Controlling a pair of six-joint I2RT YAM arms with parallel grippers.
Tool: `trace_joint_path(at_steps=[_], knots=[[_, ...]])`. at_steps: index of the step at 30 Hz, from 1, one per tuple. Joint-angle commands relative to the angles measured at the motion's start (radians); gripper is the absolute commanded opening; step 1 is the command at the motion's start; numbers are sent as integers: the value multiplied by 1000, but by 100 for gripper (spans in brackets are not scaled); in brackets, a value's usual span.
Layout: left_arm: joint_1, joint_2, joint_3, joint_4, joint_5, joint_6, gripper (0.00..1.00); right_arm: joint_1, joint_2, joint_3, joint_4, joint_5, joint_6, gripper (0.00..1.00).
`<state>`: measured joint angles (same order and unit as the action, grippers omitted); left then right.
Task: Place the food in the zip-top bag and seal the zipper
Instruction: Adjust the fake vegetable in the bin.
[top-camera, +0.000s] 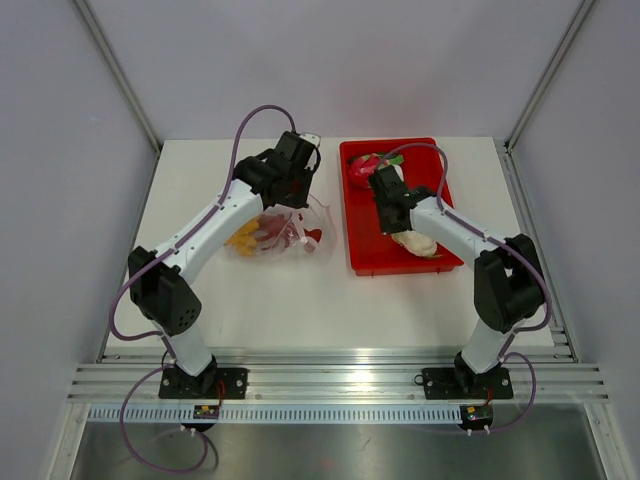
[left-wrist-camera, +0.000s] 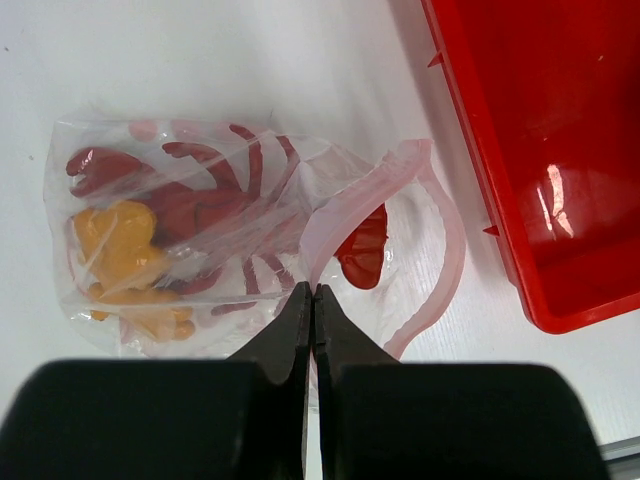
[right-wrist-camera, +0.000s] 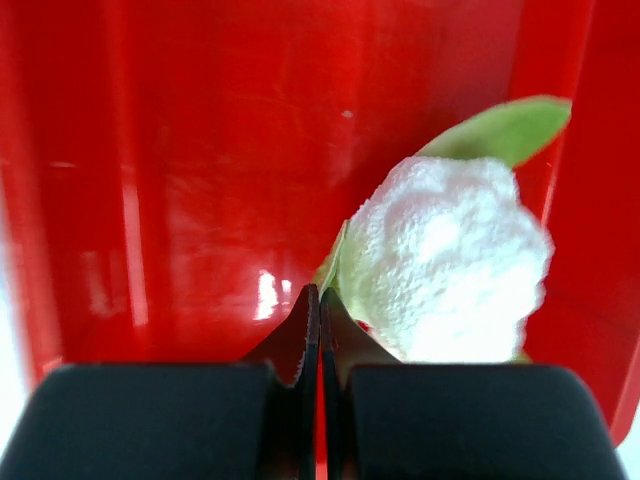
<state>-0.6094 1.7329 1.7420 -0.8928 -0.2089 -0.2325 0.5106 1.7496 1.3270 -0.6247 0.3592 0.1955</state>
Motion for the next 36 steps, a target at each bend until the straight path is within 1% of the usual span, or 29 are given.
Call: trace_joint_path(at_steps=[1, 2, 5, 7, 8, 9, 10, 11, 13, 17, 21, 25, 26, 30, 32, 36], knots=[[7, -62, -13, 45, 6, 1, 0, -17, -119, 86, 31, -118, 57, 0], [7, -64, -18, 46, 5, 2, 0, -36, -131, 96, 28, -187, 91, 0], [7, -65, -19, 48, 12, -1, 0, -72, -102, 132, 40, -278, 146, 0], [7, -65, -19, 49, 22, -2, 0, -80, -49, 152, 36, -284, 173, 0], [7, -65, -19, 49, 25, -2, 0, -84, -33, 156, 42, -292, 202, 4], [7, -65, -19, 49, 28, -2, 0, -96, -21, 161, 43, -308, 214, 26], [7, -67, -21, 48, 29, -4, 0, -96, -6, 161, 55, -330, 220, 50], [7, -72, -22, 48, 31, -4, 0, -96, -2, 163, 57, -335, 229, 76], [7, -78, -33, 49, 31, -4, 0, -98, -12, 169, 49, -338, 226, 80], [7, -90, -44, 54, 26, -7, 0, -96, -51, 158, 37, -315, 181, 80], [7, -95, -42, 55, 31, -10, 0, -96, -50, 150, 20, -313, 148, 86], [7, -95, -36, 52, 37, -11, 0, -83, -22, 146, 39, -345, 87, 89], [7, -95, -36, 51, 37, -10, 0, -72, -16, 147, 39, -347, 49, 90], [7, -96, -36, 43, 31, -8, 0, -50, 24, 149, 52, -336, -21, 96], [7, -99, -38, 40, 26, -10, 0, -35, 34, 137, 95, -347, -48, 99], [7, -104, -36, 35, 17, -7, 0, -17, 85, 172, 85, -313, -31, 99]])
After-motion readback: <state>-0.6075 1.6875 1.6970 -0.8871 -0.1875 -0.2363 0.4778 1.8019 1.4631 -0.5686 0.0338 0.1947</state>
